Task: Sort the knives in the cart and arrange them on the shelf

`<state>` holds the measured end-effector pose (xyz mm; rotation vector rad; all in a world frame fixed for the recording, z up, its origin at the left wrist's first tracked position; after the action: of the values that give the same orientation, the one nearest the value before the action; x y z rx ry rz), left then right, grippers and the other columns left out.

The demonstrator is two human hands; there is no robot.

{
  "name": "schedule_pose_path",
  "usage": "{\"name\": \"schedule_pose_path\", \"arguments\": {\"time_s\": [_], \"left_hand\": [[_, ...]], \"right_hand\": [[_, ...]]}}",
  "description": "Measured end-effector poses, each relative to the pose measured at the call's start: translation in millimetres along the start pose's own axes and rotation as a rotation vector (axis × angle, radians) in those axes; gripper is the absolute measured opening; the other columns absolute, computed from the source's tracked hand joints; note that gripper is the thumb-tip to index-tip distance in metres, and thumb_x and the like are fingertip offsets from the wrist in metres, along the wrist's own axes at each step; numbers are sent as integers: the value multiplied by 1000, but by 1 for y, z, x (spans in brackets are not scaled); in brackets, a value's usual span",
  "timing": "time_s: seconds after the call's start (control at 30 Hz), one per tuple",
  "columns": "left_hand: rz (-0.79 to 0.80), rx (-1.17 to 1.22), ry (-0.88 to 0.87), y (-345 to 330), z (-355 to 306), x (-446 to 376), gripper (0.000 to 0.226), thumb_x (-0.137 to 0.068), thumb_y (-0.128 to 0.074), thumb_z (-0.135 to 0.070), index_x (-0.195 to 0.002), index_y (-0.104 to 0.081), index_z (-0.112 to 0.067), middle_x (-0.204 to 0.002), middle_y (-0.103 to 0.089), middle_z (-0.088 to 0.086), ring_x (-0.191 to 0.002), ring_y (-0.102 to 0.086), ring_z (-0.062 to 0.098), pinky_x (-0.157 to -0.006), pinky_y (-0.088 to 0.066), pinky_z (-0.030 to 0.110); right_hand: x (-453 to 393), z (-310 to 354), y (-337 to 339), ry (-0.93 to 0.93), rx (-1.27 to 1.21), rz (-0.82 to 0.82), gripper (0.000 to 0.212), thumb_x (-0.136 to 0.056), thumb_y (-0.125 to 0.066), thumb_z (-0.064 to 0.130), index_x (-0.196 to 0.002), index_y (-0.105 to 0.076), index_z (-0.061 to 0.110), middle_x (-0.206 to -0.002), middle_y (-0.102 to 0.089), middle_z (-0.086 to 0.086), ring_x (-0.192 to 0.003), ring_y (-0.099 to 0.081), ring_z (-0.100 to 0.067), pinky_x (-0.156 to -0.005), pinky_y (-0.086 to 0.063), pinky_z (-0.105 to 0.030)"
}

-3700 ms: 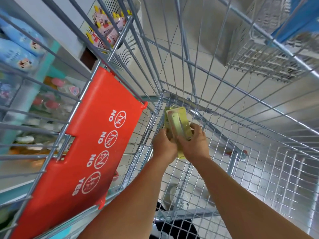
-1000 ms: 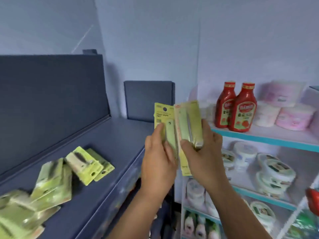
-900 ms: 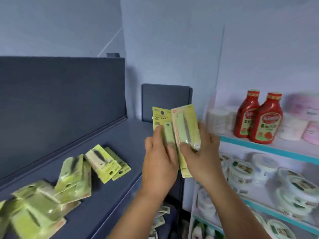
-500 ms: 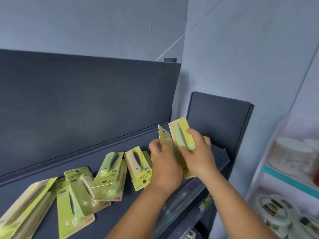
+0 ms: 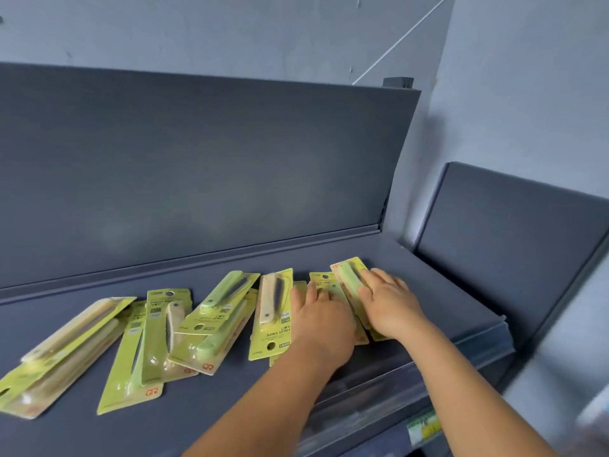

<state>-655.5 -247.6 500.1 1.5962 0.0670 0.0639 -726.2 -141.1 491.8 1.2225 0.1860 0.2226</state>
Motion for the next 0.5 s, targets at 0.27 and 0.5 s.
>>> {"name": "schedule_pose_path", "arguments": {"time_s": [0.27,0.5], "left_hand": [[-145,-80,-21,12,15,10,66,-91,-45,-18,-149,-15,-4,-154,-21,12,-146,-8,30,-118,-4,45],[-410,115,-18,34,91,58,45,-95,-39,-20,-139,-32,-14,-137,-40,3,-125,-37,24,-105,-29,31]], "right_hand": [[6,16,4,15,73,-7,52,-102,-17,40,-152,-11,28,-160,-5,10,-148,-1,-19,-117,-10,-45],[48,105,12,229,-128,-210,48,-99,-37,40,-144,-35,23,-150,-35,6,-138,-29,-17,-113,-23,-34]]}}
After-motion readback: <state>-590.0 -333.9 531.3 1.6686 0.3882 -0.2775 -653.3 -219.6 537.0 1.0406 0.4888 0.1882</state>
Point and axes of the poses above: each hand's wrist, its own x-axis away from the middle knuckle, its own y-axis out of the back of the hand, z = x × y, the point moved 1 cm from there along -x, towards the middle knuckle
